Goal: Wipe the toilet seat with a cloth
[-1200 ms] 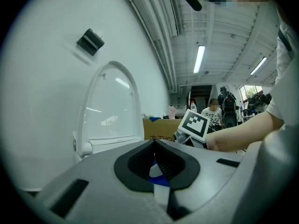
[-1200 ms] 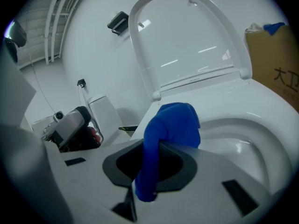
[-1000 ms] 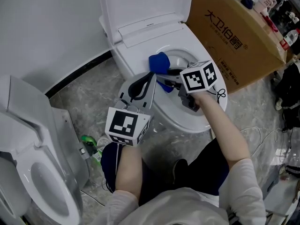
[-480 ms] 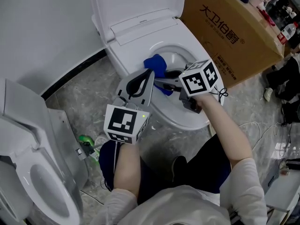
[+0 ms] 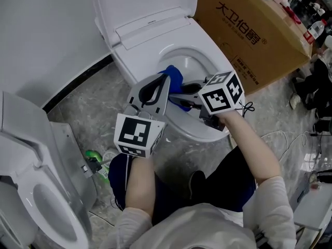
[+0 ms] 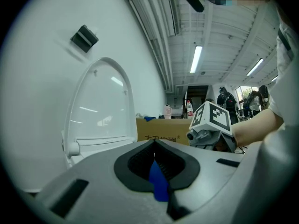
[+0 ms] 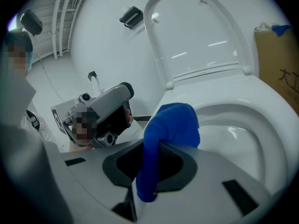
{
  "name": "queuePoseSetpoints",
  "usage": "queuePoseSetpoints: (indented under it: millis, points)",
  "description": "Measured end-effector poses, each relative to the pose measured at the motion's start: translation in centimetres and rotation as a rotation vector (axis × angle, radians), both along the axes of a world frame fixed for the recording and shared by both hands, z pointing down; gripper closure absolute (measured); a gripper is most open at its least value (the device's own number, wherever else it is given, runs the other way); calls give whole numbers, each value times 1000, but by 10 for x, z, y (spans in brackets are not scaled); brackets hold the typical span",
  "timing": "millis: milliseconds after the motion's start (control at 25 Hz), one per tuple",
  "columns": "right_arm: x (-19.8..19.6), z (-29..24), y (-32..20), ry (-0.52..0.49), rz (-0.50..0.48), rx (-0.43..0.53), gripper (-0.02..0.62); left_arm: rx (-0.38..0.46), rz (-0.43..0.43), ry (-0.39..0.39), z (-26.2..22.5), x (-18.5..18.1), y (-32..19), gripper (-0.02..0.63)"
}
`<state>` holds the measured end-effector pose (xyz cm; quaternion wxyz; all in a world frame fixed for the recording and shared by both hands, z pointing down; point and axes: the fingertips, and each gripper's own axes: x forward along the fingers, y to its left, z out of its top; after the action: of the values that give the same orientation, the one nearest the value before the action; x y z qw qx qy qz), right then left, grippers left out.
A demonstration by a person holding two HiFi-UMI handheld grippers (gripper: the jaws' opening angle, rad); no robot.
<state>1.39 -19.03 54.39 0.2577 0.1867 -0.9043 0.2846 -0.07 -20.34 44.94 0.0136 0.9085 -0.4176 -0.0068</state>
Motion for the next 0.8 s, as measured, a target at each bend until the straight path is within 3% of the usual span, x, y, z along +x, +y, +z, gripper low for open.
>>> queuePoseSetpoints:
  millis: [800]
  points:
    - [29,2,40,55,-43,-33,541,13,38,-8,-1,17,-6,598]
